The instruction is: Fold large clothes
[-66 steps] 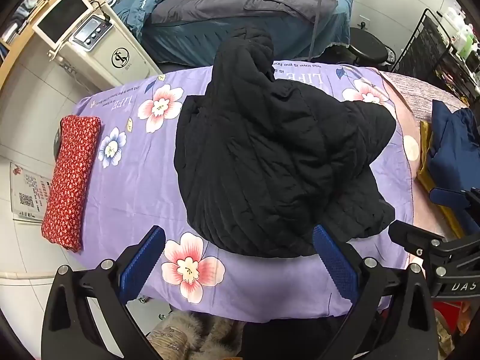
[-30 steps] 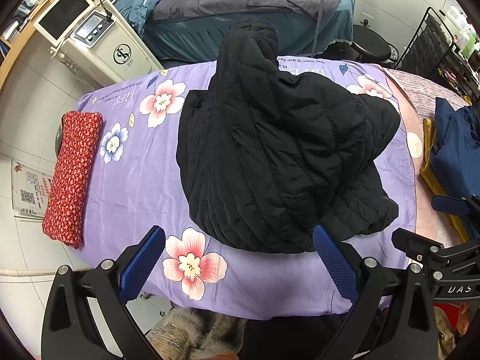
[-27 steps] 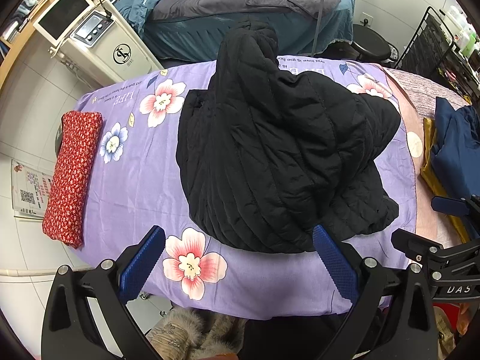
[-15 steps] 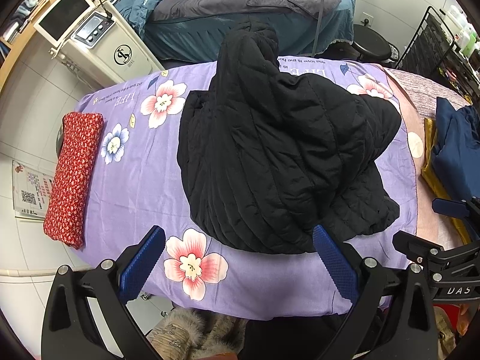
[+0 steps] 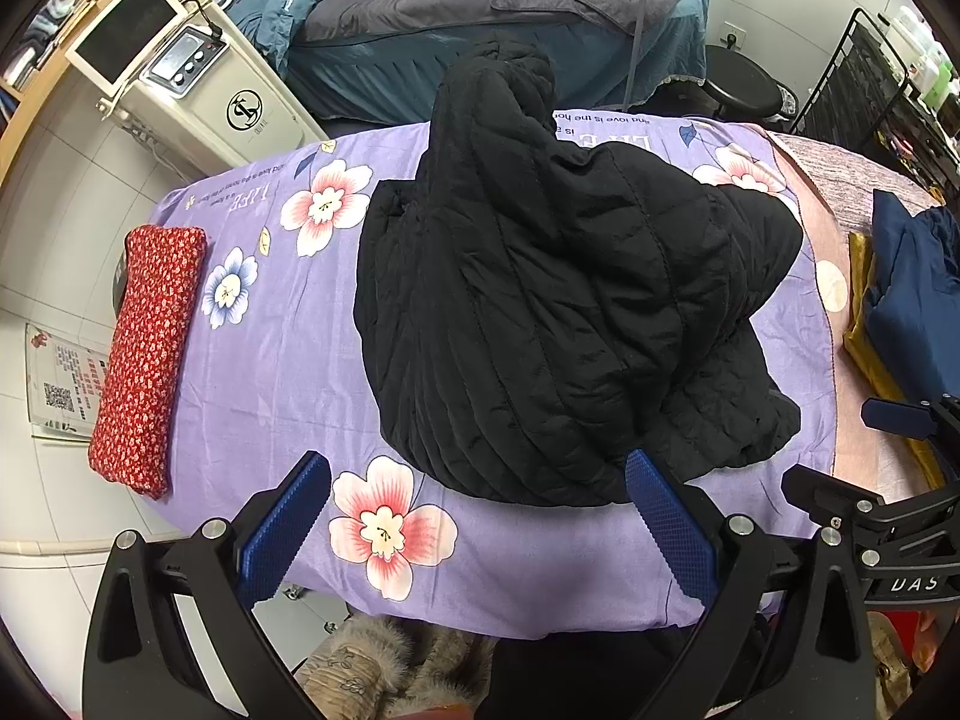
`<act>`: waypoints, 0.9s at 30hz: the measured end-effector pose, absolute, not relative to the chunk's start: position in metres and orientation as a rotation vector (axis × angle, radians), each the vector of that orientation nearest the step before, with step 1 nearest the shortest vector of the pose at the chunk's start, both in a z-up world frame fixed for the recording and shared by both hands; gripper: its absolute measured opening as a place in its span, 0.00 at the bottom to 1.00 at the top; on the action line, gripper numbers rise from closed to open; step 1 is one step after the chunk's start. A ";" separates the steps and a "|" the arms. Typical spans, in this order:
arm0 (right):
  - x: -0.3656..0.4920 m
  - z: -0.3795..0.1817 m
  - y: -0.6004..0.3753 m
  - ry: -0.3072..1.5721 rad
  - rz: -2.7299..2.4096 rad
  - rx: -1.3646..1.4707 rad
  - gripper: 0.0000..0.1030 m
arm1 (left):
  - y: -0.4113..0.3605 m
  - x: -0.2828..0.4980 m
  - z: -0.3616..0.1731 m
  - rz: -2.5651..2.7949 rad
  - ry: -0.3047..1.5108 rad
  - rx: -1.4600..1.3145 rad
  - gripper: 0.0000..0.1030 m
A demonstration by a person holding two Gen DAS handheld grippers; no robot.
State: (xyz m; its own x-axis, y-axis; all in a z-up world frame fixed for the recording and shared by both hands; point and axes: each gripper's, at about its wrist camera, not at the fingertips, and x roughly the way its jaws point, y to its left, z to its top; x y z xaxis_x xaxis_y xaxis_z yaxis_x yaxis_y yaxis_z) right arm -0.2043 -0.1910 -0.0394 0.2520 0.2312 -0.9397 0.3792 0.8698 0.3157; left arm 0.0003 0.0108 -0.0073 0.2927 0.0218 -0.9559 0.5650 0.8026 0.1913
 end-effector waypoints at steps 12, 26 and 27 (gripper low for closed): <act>-0.204 -0.040 -0.190 1.338 -0.107 0.545 0.94 | 0.012 0.000 -0.007 -0.386 1.235 0.569 0.94; -0.206 -0.041 -0.189 1.333 -0.095 0.549 0.94 | 0.011 0.000 -0.007 -0.385 1.235 0.573 0.94; -0.207 -0.041 -0.189 1.332 -0.095 0.549 0.94 | 0.011 0.000 -0.007 -0.385 1.234 0.574 0.94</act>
State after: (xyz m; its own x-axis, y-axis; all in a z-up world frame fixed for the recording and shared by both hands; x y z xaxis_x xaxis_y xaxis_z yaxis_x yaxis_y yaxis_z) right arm -0.2067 -0.1892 -0.0410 0.2529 0.2413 -0.9369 0.3718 0.8698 0.3244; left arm -0.0001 0.0108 -0.0073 0.2944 0.0299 -0.9552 0.5676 0.7986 0.1999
